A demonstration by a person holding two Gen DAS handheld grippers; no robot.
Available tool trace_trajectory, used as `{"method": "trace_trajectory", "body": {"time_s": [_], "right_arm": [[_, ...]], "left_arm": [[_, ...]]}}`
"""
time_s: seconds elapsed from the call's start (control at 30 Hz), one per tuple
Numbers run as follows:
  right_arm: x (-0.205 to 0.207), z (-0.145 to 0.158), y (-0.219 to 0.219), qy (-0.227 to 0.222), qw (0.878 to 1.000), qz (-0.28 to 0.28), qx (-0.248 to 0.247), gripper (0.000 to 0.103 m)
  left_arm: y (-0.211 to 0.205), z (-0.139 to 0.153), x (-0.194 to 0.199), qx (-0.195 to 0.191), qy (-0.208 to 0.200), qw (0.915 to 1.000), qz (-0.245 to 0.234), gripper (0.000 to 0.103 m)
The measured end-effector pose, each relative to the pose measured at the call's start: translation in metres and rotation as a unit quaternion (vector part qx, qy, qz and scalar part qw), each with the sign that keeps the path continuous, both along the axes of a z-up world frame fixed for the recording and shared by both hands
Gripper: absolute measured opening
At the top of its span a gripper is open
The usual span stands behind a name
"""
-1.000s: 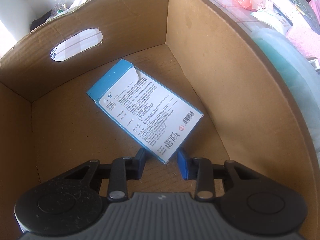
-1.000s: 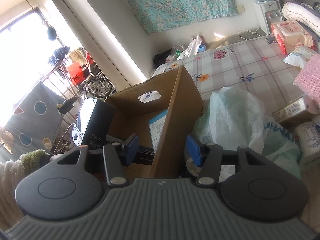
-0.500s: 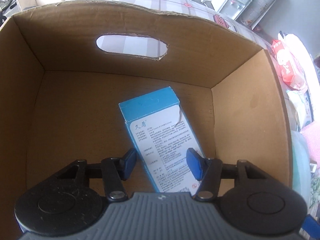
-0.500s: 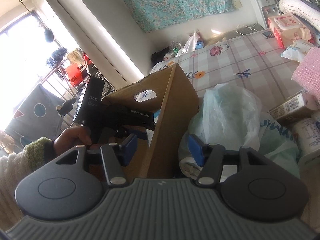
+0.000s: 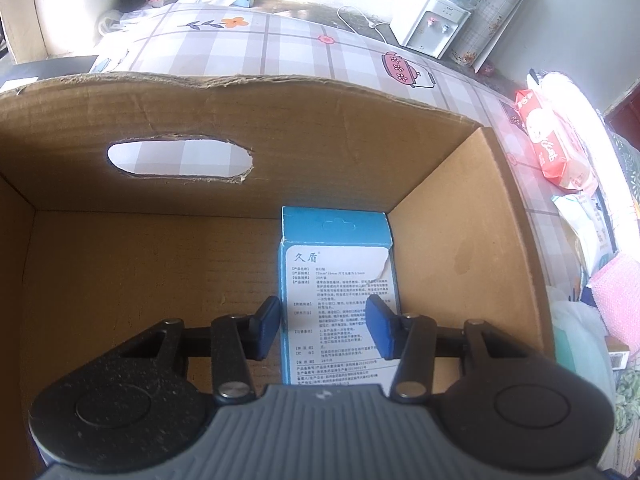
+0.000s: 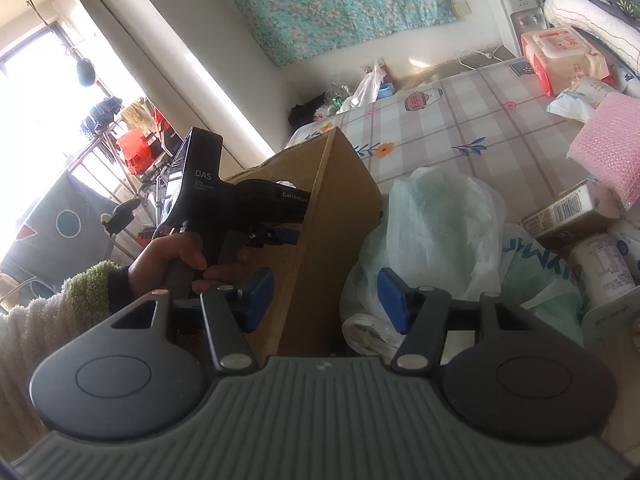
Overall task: Organize soft objects
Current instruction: 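Carry the medicine box with the left gripper into the cardboard box and release, then reach the left gripper to the pink mesh sponge and grasp it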
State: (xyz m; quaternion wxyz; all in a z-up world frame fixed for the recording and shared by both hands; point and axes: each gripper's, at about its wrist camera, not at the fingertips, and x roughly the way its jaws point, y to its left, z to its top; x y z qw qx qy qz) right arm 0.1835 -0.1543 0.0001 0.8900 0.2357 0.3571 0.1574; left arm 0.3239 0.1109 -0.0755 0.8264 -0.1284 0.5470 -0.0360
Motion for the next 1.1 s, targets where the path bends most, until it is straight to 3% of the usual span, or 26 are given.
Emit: {"method": "trace_trajectory", "body": {"time_s": [0.3, 0.57, 0.67, 0.8, 0.97, 1.1], "right_arm": [[-0.008, 0.002, -0.009, -0.007, 1.000, -0.011, -0.008, 0.058], [-0.022, 0.015, -0.044, -0.036, 0.996, -0.047, -0.066, 0.058], [-0.023, 0.028, -0.072, -0.059, 0.991, -0.078, -0.096, 0.059], [-0.011, 0.045, -0.119, -0.075, 0.979, -0.120, -0.145, 0.059], [0.030, 0.046, -0.186, -0.046, 0.973, -0.153, -0.165, 0.059], [0.065, 0.029, -0.222, -0.007, 0.977, -0.152, -0.150, 0.059]], "left_arm": [[0.018, 0.021, -0.026, 0.000, -0.014, 0.9994, 0.032, 0.051], [0.010, 0.106, -0.075, 0.031, -0.130, 0.9908, 0.024, 0.057], [-0.018, 0.135, -0.079, 0.025, -0.165, 0.9859, -0.007, 0.063], [-0.073, 0.152, -0.077, 0.011, -0.174, 0.9811, -0.084, 0.072], [-0.166, 0.131, -0.062, 0.005, -0.143, 0.9729, -0.181, 0.090], [-0.219, 0.104, -0.047, 0.013, -0.121, 0.9696, -0.212, 0.090]]}}
